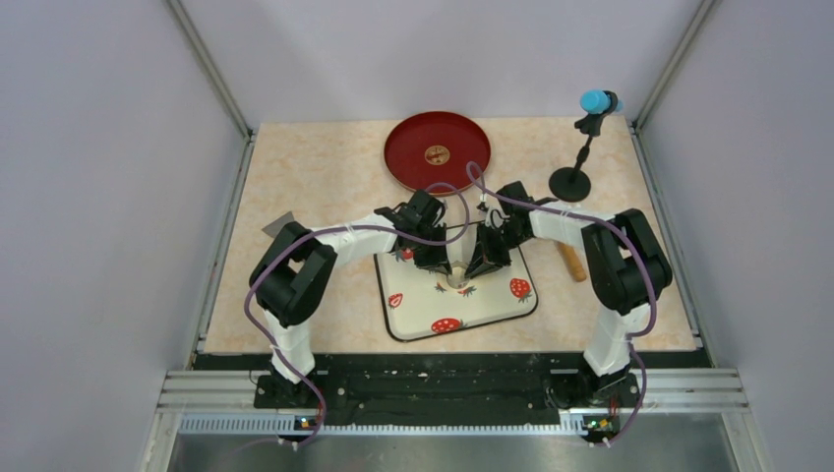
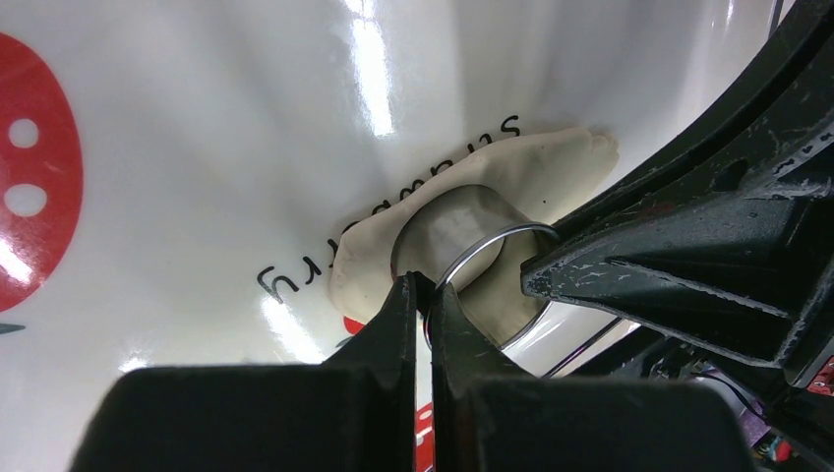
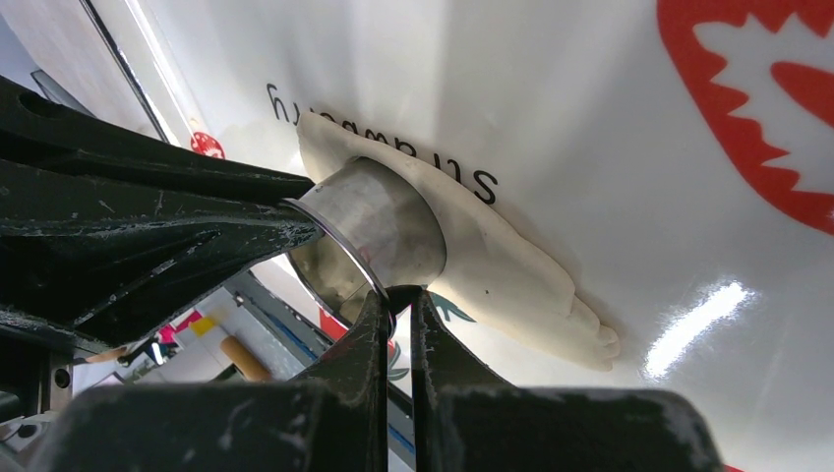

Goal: Roll out the dumpling wrappers from the dough

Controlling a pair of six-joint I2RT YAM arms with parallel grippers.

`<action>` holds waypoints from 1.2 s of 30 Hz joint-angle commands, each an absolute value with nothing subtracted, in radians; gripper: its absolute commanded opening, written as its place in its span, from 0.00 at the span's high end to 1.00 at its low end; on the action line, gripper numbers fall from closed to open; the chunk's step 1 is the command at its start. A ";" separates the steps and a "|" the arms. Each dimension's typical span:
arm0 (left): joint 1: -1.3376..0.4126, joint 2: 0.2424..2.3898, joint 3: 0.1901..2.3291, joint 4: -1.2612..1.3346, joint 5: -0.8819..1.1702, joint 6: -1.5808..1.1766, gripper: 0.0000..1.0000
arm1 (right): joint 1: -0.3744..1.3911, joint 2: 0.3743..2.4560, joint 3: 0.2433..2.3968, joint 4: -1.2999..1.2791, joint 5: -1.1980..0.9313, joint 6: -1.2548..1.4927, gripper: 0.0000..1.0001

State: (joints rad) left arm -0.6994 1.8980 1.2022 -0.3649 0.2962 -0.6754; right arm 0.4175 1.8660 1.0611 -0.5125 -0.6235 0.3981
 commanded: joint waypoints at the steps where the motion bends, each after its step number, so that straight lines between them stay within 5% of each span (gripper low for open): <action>1: -0.739 2.050 1.131 -0.419 0.335 -0.744 1.00 | 0.491 2.073 0.895 -0.684 -0.250 0.307 1.00; 11: -0.739 1.993 1.204 -0.448 0.317 -0.698 1.00 | 0.491 1.964 1.098 -0.839 -0.253 0.282 1.00; 24: -0.735 1.984 1.386 -0.617 0.241 -0.638 0.74 | 0.491 1.919 1.266 -0.919 -0.333 0.269 0.58; 36: -0.728 1.895 1.410 -0.615 0.247 -0.646 0.59 | 0.481 1.861 1.366 -0.940 -0.425 0.298 0.35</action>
State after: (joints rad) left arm -0.7330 1.9697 1.3693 -0.6052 0.2527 -0.6460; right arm 0.4812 1.9026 1.3075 -0.9005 -0.3927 0.2996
